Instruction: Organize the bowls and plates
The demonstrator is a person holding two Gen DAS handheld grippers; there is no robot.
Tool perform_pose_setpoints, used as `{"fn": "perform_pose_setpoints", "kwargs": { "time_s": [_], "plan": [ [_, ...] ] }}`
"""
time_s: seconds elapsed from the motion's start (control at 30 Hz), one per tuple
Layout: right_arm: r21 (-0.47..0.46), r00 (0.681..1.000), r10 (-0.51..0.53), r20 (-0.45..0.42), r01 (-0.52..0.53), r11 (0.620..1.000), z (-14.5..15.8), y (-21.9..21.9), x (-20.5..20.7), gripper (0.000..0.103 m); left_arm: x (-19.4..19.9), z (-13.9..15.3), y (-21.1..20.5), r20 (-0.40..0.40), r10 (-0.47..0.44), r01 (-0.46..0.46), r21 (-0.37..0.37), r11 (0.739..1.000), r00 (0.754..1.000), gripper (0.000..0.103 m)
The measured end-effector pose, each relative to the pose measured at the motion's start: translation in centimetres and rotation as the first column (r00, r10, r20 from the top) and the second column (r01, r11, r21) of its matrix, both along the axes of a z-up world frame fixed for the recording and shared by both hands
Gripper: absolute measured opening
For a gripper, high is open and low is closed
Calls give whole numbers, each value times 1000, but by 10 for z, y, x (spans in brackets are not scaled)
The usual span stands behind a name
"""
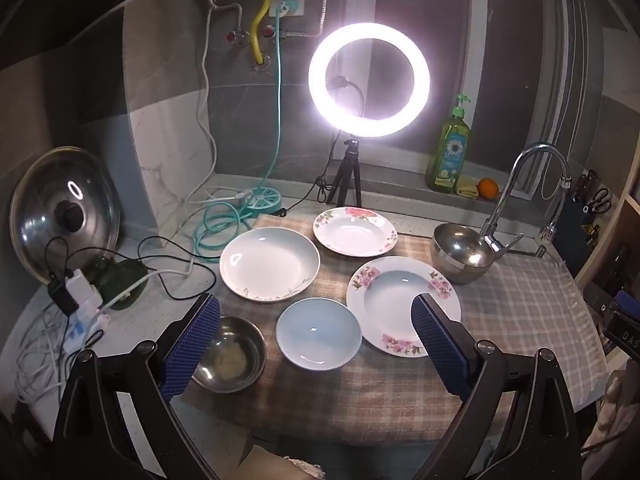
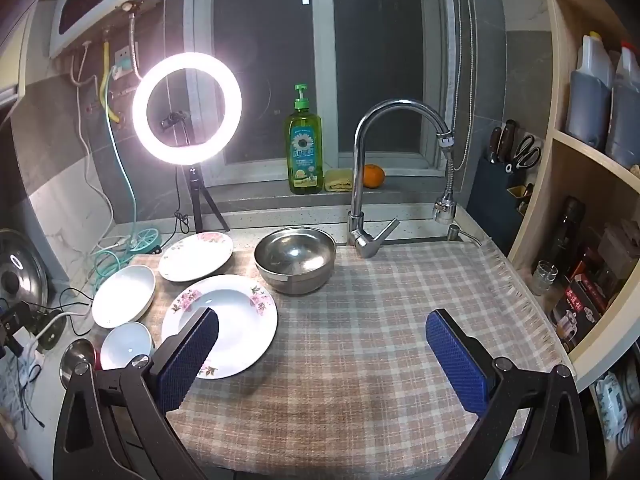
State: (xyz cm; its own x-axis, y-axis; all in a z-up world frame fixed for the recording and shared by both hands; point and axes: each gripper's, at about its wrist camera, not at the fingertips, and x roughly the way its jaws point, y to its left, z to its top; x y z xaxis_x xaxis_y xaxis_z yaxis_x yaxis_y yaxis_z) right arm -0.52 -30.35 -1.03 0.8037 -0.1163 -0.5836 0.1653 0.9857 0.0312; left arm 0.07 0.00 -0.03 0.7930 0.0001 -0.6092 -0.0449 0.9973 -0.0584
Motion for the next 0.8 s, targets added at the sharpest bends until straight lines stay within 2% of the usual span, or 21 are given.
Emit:
{"fn": "perform_pose_setpoints", "kwargs": {
  "time_s": [0.8],
  "plan": [
    [6, 1000, -3, -5, 3, 1000, 2, -2, -5, 102, -4, 5, 1, 17, 0, 1, -17, 1000, 1000, 97]
  ]
}}
